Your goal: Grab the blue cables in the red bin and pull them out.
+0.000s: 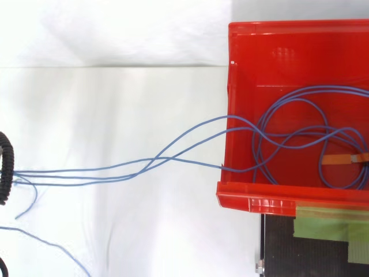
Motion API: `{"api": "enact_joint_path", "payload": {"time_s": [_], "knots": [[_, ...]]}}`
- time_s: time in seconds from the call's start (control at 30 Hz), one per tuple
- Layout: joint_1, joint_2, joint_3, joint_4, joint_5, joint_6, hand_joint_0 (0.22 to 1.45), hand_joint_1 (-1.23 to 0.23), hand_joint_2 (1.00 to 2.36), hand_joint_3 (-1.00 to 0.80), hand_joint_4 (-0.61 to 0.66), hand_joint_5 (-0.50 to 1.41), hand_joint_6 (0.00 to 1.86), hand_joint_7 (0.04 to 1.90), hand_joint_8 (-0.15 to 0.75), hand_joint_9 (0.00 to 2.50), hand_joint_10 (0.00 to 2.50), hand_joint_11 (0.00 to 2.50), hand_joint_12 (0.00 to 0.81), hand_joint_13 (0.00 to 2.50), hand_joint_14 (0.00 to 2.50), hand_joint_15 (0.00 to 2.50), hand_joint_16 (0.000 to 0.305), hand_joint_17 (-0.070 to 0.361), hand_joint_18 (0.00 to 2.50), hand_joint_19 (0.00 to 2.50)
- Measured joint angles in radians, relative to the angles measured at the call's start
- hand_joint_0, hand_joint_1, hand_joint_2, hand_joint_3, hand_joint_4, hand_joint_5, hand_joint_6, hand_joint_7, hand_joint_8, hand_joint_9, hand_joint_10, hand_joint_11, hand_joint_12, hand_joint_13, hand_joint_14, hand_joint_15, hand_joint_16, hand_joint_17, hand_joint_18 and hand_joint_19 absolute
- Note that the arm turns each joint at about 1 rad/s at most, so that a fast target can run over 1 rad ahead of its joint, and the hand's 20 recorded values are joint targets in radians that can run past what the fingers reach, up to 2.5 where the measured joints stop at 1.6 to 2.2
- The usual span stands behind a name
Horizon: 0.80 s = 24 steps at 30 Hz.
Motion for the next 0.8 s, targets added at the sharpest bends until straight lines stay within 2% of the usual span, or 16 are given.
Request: {"api": "enact_joint_path", "payload": {"time_s": [0.43, 0.5, 0.7, 0.8], "knots": [[-0.002, 0.0, 0.0, -0.004, 0.0, 0.0, 0.77, -0.91, 1.0, -1.0, 0.05, 0.68, 0.64, 0.62, 0.25, 0.99, 0.02, 0.97, 0.294, 1.31, 0.83, 1.55, 0.046, 0.105, 1.01, 1.02], [-0.002, 0.0, 0.0, -0.004, 0.0, 0.0, 0.77, -0.88, 1.0, -1.0, 0.05, 0.68, 0.62, 0.61, 0.25, 1.0, 0.02, 0.96, 0.296, 1.31, 0.81, 1.55, 0.047, 0.105, 1.02, 1.02], [-0.002, 0.0, 0.002, -0.001, -0.001, 0.0, 0.74, -0.77, 1.0, -1.0, 0.04, 0.71, 0.51, 0.64, 0.255, 1.0, 0.02, 0.96, 0.304, 1.31, 0.79, 1.53, 0.048, 0.108, 1.02, 1.0], [-0.002, 0.0, 0.003, 0.0, -0.001, 0.0, 0.73, -0.75, 1.0, -1.0, 0.06, 0.74, 0.39, 0.69, 0.252, 0.99, 0.02, 0.97, 0.304, 1.32, 0.72, 1.53, 0.048, 0.109, 1.01, 1.0]]}}
